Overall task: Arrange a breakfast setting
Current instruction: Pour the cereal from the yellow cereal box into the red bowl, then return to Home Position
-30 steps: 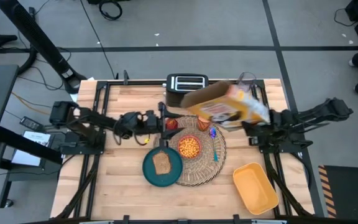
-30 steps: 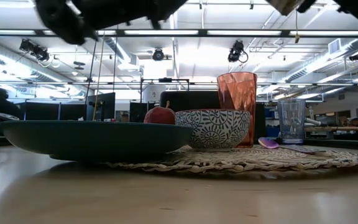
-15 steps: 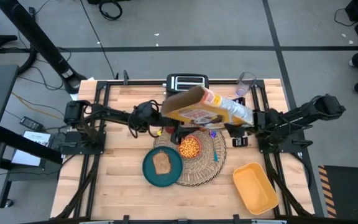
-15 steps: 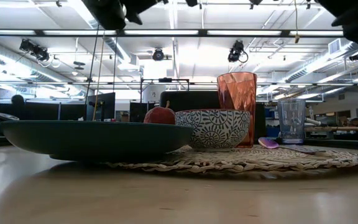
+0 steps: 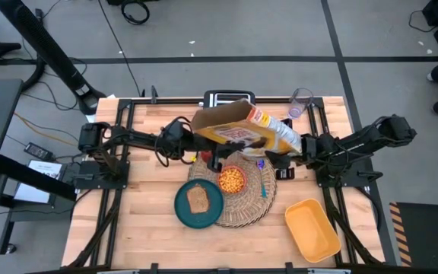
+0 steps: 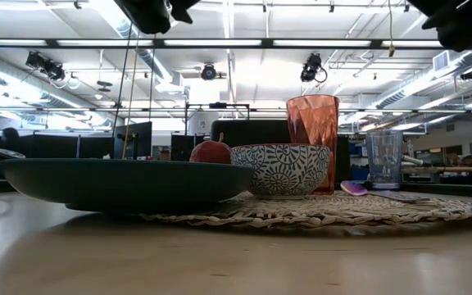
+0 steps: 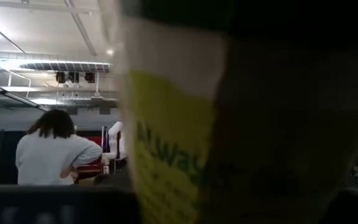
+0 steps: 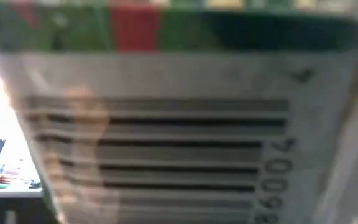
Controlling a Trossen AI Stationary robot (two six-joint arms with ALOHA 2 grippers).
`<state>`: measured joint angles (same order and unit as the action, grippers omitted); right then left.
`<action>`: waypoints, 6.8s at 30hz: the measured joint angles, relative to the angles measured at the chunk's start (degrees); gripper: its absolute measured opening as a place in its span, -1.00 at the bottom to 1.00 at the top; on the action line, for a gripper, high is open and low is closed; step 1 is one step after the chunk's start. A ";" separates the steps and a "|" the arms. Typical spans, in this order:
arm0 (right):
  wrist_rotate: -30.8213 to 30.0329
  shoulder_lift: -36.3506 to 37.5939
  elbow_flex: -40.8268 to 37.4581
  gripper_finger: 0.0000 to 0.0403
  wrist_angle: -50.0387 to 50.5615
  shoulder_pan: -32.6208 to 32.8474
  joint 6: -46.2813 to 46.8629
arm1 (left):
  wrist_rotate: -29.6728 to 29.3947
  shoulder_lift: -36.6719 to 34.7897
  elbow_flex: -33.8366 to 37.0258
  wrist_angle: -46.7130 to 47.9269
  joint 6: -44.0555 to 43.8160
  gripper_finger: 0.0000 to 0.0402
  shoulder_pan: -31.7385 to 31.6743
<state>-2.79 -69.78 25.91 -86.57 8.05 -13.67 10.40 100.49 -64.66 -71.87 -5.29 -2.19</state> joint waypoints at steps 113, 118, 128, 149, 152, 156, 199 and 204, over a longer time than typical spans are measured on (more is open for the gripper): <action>-12.12 25.73 -4.29 0.00 59.28 -0.75 14.26 | -50.63 -50.76 48.72 44.05 -3.79 -0.02 35.53; -3.67 28.81 -4.31 -0.34 63.11 -9.55 17.14 | -44.16 -54.55 48.01 44.42 2.48 -0.47 27.64; 4.15 39.60 -4.28 -0.90 72.46 -17.31 13.62 | -41.02 -73.81 47.78 63.63 2.95 -0.97 23.33; 5.79 52.22 -11.76 -0.95 77.97 -15.19 14.14 | -27.72 -91.75 59.41 64.12 4.47 -0.98 13.83; 5.94 56.32 -11.78 -0.94 81.56 -15.19 14.72 | -27.07 -94.54 59.41 66.59 4.86 -0.97 11.34; 8.34 61.90 -14.33 -0.97 82.92 -15.30 18.37 | -26.98 -100.43 59.39 70.69 6.92 -0.96 10.60; 1.81 64.52 -25.53 -0.86 84.99 -10.84 13.94 | -19.66 -99.76 64.22 69.01 6.22 -0.94 10.66; 1.81 64.52 -25.53 -0.85 84.99 -10.84 13.94 | -19.75 -99.76 64.28 67.30 4.22 -0.94 10.66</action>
<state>-0.97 -5.26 0.38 -1.58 -2.79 0.27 -9.35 0.73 -0.38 -4.57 -1.07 8.47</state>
